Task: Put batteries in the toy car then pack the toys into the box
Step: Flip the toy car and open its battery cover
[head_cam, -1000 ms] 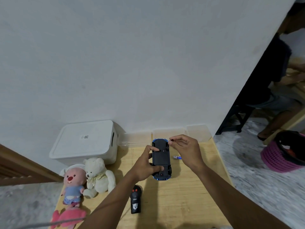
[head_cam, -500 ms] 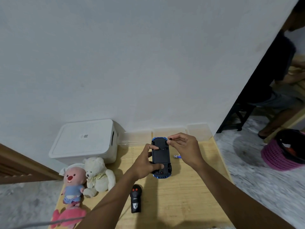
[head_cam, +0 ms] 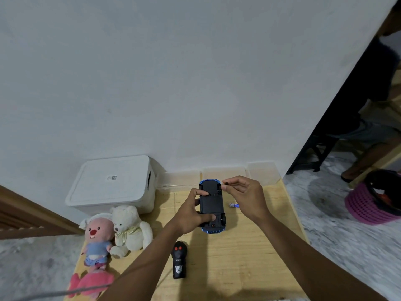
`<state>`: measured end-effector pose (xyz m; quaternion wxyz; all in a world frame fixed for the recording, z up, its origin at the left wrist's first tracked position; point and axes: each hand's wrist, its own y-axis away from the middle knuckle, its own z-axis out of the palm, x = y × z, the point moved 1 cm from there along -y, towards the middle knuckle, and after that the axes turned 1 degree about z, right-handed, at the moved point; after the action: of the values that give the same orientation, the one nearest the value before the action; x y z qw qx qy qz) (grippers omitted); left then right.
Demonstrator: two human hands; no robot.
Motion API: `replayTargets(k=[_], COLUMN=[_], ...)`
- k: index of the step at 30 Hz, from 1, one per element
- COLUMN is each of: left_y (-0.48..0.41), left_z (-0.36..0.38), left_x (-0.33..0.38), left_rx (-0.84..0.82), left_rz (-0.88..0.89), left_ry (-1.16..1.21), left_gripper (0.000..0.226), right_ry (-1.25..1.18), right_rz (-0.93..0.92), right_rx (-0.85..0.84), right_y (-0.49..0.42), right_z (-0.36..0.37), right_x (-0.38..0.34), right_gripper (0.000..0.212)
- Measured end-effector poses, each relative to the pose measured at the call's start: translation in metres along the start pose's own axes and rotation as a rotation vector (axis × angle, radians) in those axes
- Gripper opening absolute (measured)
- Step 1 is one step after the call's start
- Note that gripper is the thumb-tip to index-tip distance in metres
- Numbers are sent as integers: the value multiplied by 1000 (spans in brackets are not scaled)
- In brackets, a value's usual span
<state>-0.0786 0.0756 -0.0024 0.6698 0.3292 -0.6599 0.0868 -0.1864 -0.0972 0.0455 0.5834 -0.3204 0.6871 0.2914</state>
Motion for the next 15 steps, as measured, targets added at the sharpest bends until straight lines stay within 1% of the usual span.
replayTargets(k=[5, 10, 15], left_y=[-1, 0, 2], left_z=[0, 1, 1], left_x=[-1, -2, -1], left_rx=[9, 12, 18], left_rz=[-12, -10, -10], left_ry=[-13, -36, -37], left_gripper=[63, 63, 62], right_ry=[-27, 34, 28], right_rz=[15, -26, -2], right_rx=[17, -33, -77], right_y=[0, 0, 0], right_z=[-2, -1, 3], right_x=[1, -3, -5], right_gripper=[10, 16, 9])
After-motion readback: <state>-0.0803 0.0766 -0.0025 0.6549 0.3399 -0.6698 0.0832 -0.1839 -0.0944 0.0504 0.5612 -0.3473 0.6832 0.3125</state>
